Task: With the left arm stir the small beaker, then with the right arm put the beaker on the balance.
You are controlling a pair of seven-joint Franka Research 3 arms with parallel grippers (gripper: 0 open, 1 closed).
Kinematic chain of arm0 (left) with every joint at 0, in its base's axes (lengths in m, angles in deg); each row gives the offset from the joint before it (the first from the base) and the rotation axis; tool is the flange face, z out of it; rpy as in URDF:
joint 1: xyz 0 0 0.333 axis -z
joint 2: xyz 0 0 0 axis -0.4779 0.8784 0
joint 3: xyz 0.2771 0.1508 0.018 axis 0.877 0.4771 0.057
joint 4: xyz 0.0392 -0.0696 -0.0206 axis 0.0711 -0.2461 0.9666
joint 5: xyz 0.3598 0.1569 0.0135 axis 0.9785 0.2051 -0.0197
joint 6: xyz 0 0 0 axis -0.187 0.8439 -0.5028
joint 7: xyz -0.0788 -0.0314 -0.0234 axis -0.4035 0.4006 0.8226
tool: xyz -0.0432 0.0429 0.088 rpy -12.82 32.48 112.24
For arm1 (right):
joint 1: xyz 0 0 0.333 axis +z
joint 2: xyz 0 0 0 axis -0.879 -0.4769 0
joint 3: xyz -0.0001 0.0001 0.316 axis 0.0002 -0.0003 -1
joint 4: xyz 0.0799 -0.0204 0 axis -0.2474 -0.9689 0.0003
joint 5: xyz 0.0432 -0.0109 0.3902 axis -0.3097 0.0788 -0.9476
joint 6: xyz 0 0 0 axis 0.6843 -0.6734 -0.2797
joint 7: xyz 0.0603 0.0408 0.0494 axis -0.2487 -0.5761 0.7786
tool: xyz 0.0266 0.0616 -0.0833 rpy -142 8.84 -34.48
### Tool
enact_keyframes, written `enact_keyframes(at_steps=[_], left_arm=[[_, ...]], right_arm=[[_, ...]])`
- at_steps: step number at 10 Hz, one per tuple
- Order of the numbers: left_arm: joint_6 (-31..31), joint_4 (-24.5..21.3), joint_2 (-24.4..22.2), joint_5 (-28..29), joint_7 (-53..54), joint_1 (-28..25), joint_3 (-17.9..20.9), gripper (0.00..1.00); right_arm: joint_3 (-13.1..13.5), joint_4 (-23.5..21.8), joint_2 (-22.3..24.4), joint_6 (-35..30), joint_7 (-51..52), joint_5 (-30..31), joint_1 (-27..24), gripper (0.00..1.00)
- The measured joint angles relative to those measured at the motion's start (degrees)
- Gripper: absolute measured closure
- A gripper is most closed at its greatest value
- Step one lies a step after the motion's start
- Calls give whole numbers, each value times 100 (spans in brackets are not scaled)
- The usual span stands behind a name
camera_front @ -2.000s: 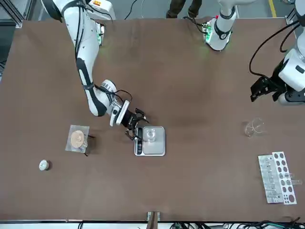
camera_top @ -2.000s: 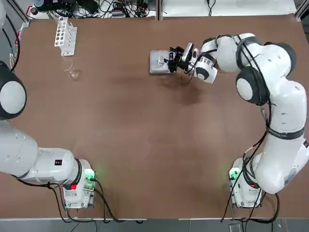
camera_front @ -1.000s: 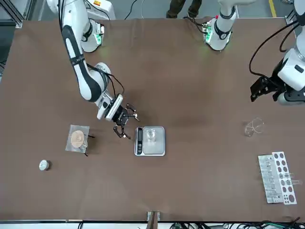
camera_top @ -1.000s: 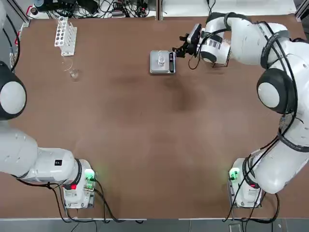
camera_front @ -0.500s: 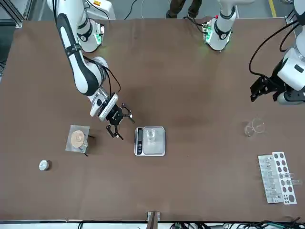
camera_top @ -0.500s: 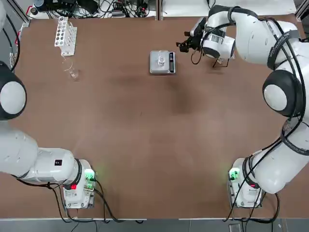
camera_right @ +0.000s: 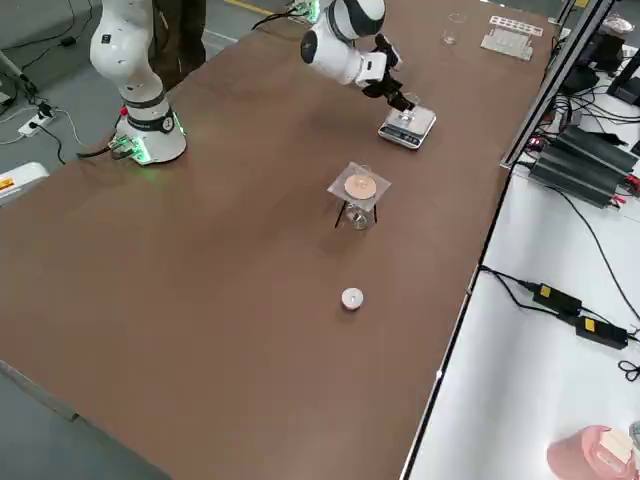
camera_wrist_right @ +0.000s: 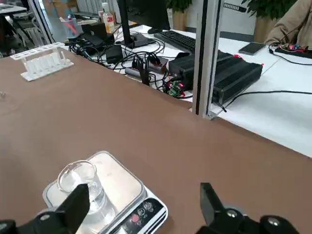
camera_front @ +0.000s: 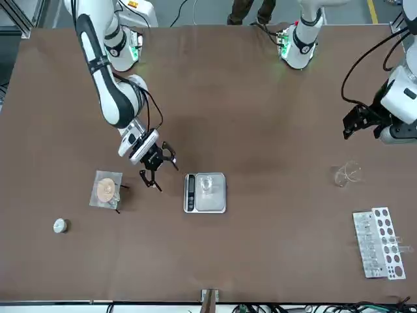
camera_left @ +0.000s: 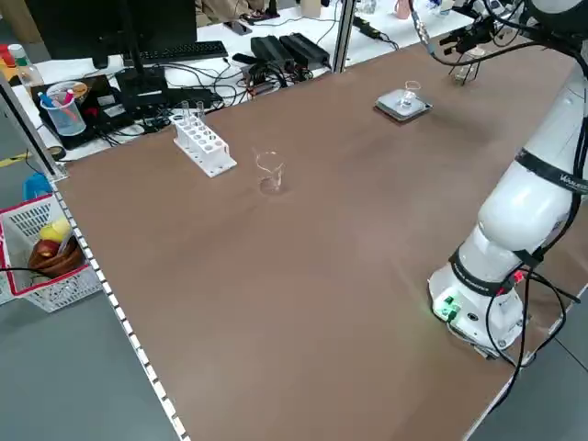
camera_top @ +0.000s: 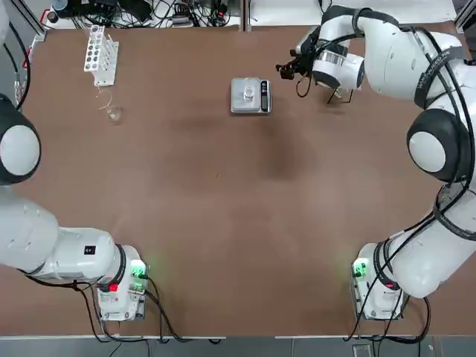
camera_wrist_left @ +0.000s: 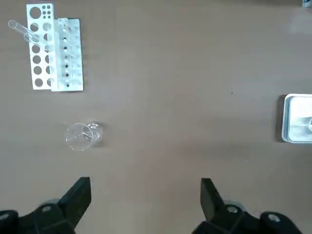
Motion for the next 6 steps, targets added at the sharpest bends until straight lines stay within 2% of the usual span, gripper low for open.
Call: enact_keyframes(at_steps=[3, 4, 6], left_arm=[[0, 1, 0, 0, 0, -8, 8, 0], [0, 1, 0, 0, 0, -8, 9, 0], [0, 2, 0, 0, 0, -9, 9, 0]], right_arm=[[-44, -1, 78, 2, -533, 57, 11, 0], [-51, -2, 116, -1, -863, 345, 16, 0], [-59, -5, 213, 3, -1921, 1446, 38, 0]])
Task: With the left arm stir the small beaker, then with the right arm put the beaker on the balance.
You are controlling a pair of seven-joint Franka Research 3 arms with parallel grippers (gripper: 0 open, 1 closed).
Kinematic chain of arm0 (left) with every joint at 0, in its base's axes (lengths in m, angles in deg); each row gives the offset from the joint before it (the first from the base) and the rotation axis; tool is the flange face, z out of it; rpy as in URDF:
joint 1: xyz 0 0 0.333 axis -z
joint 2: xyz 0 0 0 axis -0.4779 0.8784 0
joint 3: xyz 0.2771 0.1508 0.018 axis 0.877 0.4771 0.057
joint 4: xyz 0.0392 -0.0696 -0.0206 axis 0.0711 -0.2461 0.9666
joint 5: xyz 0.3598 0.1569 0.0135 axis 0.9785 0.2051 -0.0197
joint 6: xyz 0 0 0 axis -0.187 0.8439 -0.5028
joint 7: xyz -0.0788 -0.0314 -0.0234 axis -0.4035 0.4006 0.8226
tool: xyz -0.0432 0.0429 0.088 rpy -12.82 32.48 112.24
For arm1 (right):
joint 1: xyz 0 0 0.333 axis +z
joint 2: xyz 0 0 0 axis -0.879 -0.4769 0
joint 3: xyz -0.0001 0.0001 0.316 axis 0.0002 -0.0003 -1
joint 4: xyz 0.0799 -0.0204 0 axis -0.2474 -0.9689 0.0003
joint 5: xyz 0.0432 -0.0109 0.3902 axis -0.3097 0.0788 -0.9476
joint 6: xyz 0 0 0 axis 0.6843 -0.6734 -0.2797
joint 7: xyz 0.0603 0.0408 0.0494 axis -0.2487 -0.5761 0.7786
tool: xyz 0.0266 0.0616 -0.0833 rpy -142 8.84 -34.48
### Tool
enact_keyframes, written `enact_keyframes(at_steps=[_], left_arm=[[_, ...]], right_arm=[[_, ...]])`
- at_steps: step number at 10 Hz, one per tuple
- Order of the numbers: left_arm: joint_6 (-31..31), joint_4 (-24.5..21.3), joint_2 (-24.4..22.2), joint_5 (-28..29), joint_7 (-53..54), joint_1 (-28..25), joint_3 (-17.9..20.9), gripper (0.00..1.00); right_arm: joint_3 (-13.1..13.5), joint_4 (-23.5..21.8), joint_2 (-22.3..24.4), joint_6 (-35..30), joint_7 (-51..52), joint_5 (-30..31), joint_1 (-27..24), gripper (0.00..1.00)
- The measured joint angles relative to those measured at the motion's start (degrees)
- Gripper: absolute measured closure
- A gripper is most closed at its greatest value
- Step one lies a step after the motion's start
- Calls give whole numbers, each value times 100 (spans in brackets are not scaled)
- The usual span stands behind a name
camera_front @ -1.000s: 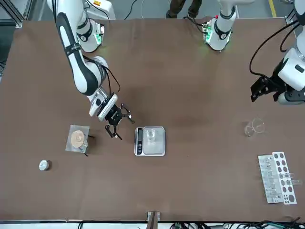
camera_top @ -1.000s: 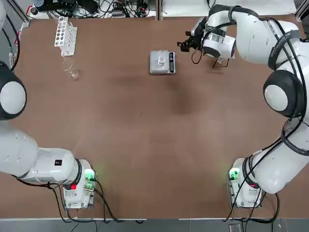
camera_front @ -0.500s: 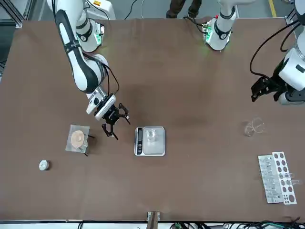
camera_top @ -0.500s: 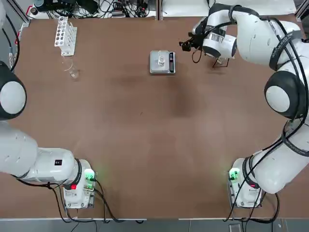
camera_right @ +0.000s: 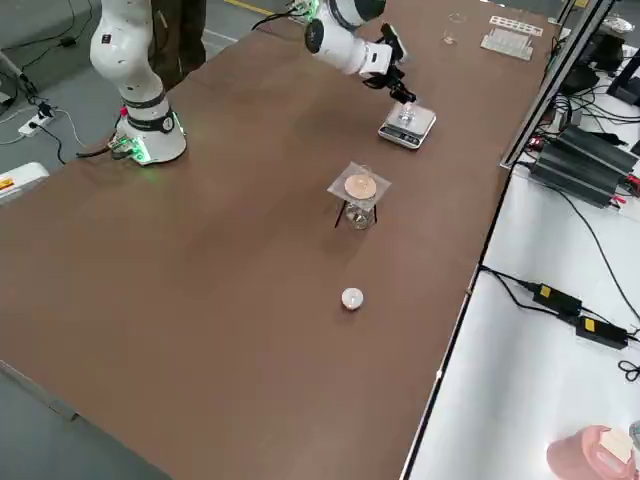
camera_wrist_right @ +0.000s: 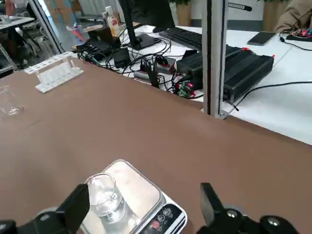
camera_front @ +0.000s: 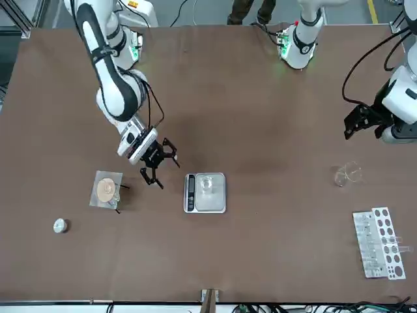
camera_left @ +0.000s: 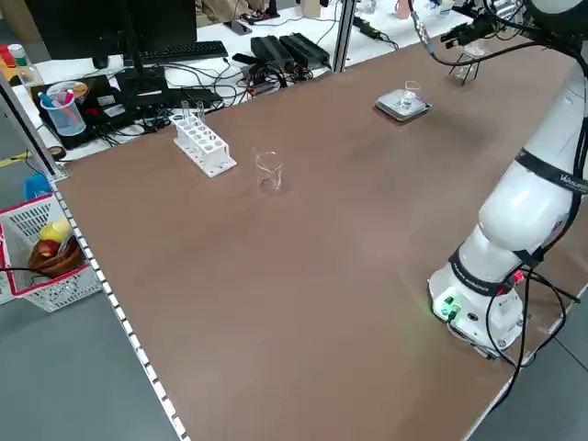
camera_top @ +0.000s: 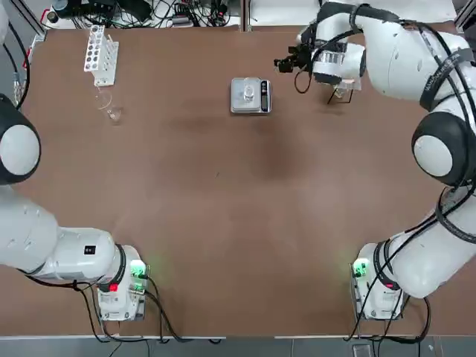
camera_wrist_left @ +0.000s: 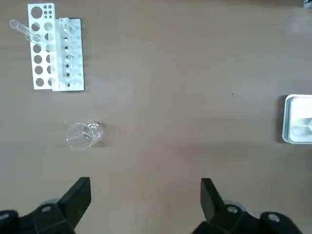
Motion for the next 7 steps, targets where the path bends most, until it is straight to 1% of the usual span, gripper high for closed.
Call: enact_keyframes(at_steps=[2, 3, 5, 7], left_arm=[[0, 1, 0, 0, 0, 0, 0, 0], [0, 1, 0, 0, 0, 0, 0, 0], [0, 1, 0, 0, 0, 0, 0, 0], [0, 1, 0, 0, 0, 0, 0, 0]], right_arm=[[0, -1, 100, 20, -404, 236, 15, 0], [1, -3, 156, 29, -776, 496, 15, 0], [2, -1, 319, 46, -1915, 1301, 15, 0], [5, 0, 474, 54, -2922, 1917, 15, 0]])
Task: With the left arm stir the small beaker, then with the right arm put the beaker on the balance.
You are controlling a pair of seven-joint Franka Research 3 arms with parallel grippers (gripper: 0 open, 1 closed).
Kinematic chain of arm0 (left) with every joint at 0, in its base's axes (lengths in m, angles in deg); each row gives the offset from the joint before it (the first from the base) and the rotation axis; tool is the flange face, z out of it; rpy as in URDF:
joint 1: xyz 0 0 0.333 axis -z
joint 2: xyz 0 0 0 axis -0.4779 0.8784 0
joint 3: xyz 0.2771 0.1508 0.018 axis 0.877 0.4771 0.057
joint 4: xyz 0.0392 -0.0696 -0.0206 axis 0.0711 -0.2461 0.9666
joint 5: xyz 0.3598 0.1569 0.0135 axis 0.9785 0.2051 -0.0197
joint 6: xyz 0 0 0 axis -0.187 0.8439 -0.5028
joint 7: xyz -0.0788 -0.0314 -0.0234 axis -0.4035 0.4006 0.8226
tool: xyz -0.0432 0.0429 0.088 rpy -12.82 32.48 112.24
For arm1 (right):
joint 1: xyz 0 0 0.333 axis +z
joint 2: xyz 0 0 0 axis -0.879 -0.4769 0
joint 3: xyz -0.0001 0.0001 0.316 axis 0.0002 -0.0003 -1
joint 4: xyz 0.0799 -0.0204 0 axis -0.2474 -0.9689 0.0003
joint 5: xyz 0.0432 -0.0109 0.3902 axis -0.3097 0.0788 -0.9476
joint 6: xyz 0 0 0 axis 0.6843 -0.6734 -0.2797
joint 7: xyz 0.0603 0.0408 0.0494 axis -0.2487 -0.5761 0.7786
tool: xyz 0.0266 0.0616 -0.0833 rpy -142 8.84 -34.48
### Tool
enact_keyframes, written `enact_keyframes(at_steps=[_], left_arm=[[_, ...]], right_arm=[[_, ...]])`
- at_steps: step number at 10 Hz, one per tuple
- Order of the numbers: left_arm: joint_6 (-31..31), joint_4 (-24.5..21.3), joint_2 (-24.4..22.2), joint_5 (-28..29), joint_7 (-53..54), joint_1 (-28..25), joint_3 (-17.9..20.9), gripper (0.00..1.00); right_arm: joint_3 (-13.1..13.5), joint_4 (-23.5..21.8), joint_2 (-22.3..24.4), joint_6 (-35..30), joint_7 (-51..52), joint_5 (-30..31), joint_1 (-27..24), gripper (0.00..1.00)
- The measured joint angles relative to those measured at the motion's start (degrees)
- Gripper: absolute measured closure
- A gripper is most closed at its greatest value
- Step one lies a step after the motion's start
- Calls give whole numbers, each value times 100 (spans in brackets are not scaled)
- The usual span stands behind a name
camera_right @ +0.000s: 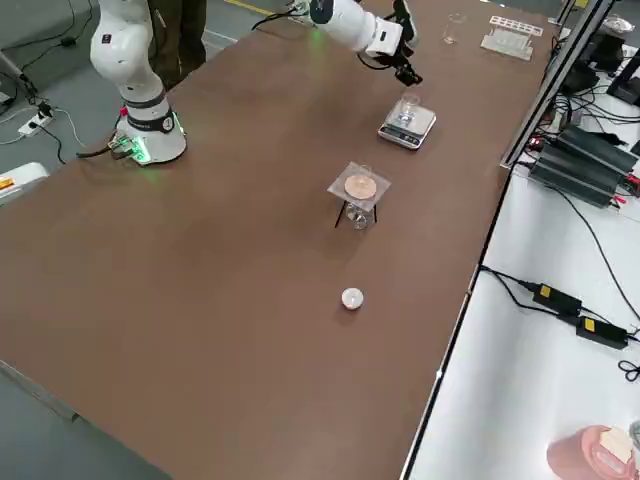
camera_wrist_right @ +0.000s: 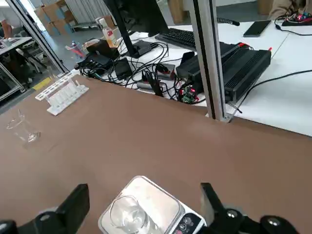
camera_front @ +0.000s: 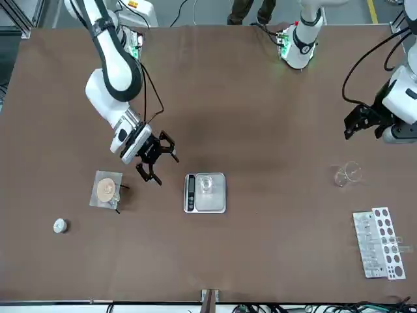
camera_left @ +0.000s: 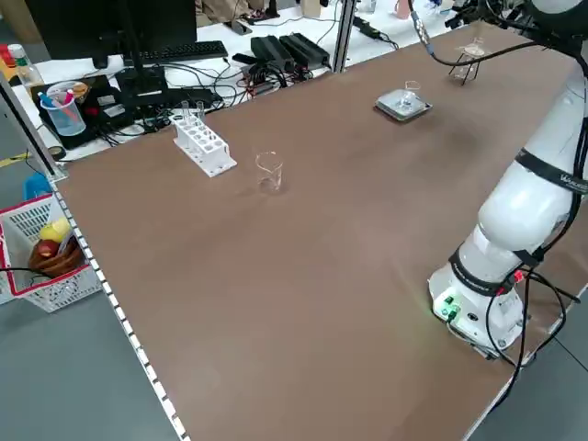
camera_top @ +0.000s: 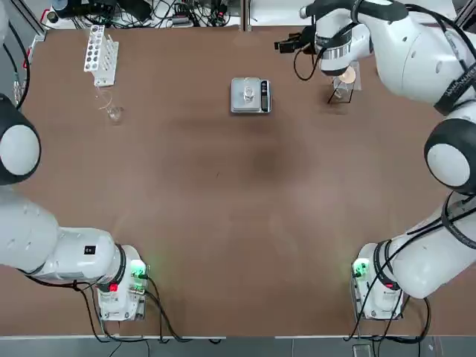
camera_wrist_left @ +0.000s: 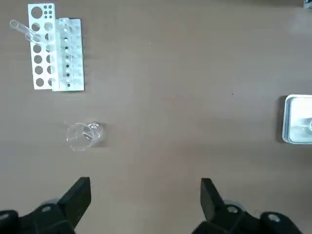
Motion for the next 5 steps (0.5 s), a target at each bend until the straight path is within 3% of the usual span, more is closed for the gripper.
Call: enact_keyframes(at_steps=[3, 5], left_arm=[[0, 0, 0, 0, 0, 0, 0, 0], [0, 0, 0, 0, 0, 0, 0, 0]], right_arm=[[6, 44, 105, 0, -1102, 603, -2, 0], [20, 116, 154, -1, -2738, 1764, -13, 0]])
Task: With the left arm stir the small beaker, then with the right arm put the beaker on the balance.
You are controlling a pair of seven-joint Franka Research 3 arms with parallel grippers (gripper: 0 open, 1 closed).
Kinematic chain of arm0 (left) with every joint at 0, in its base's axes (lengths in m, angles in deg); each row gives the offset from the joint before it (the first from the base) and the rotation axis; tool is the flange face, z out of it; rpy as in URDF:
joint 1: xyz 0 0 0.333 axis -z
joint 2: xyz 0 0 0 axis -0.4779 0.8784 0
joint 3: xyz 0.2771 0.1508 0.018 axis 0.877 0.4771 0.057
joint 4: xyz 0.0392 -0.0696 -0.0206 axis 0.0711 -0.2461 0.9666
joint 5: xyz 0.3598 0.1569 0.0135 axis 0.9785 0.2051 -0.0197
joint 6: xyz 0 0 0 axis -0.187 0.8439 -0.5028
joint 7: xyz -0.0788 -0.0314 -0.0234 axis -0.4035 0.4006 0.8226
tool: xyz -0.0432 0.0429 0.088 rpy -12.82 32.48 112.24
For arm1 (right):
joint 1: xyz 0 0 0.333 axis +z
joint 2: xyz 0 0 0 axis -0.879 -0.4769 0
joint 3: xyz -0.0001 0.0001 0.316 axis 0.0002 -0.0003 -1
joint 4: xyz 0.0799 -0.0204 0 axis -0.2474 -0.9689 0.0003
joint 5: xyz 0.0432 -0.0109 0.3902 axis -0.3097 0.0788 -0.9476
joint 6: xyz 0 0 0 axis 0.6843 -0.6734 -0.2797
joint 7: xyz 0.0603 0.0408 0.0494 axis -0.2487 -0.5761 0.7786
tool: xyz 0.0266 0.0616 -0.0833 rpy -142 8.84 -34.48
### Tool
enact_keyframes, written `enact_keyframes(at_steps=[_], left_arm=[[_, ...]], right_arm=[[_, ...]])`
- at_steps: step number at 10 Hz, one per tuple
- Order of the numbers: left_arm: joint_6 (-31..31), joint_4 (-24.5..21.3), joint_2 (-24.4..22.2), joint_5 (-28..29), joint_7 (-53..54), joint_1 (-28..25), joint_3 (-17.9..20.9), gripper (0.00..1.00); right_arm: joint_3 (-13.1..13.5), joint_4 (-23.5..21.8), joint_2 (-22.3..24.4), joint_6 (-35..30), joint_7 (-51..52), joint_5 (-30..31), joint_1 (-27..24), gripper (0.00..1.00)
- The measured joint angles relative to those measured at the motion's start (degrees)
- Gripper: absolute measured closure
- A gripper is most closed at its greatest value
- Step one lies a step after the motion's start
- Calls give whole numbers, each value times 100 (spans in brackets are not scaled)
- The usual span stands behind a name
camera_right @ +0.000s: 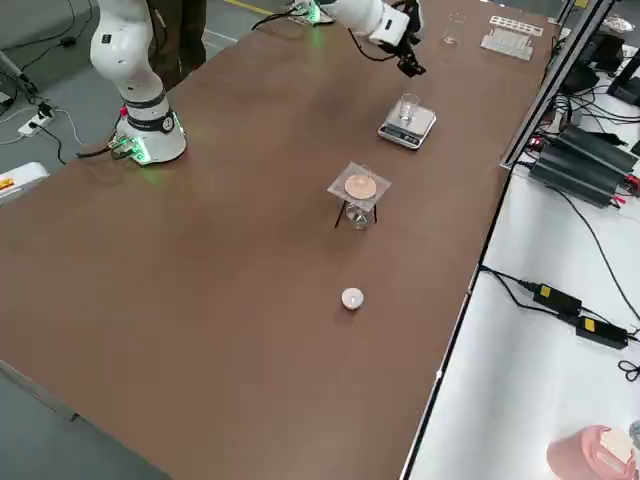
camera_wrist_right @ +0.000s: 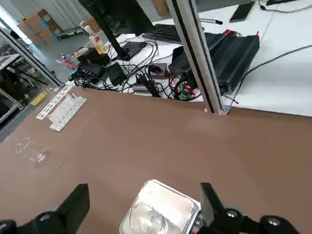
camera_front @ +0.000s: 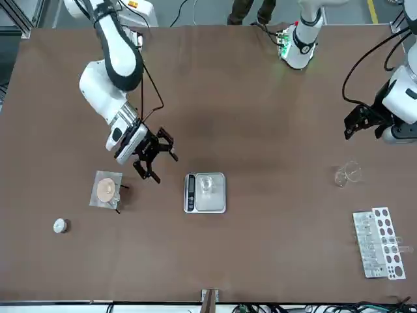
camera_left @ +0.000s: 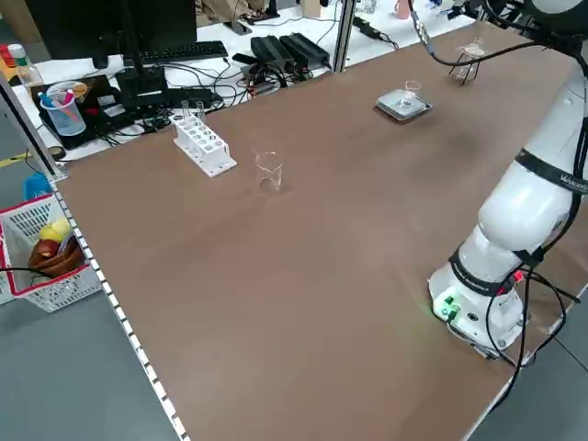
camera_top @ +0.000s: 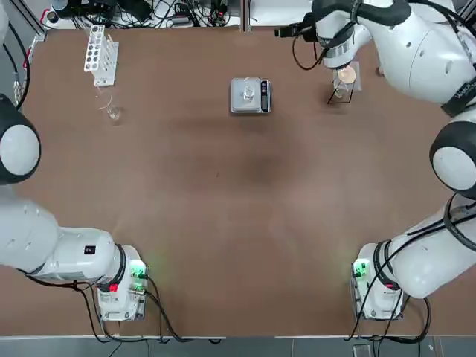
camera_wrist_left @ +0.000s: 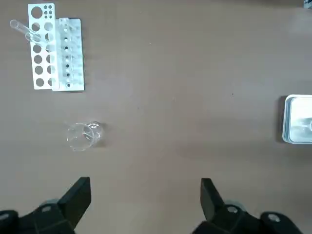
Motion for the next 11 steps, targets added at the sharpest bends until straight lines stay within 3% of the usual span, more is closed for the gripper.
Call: enact_keyframes(at_steps=[2, 6, 9, 11], left_arm=[[0, 0, 0, 0, 0, 0, 0, 0], [0, 0, 0, 0, 0, 0, 0, 0], [0, 0, 0, 0, 0, 0, 0, 0], [0, 0, 0, 0, 0, 0, 0, 0]], right_arm=[[3, 101, 46, -1, -1279, 623, 0, 0], [9, 136, 61, -147, -2184, 836, 1, 0], [33, 238, 77, -191, -2451, 2340, -1, 0], [176, 353, 167, -743, -2530, 3091, -50, 0]])
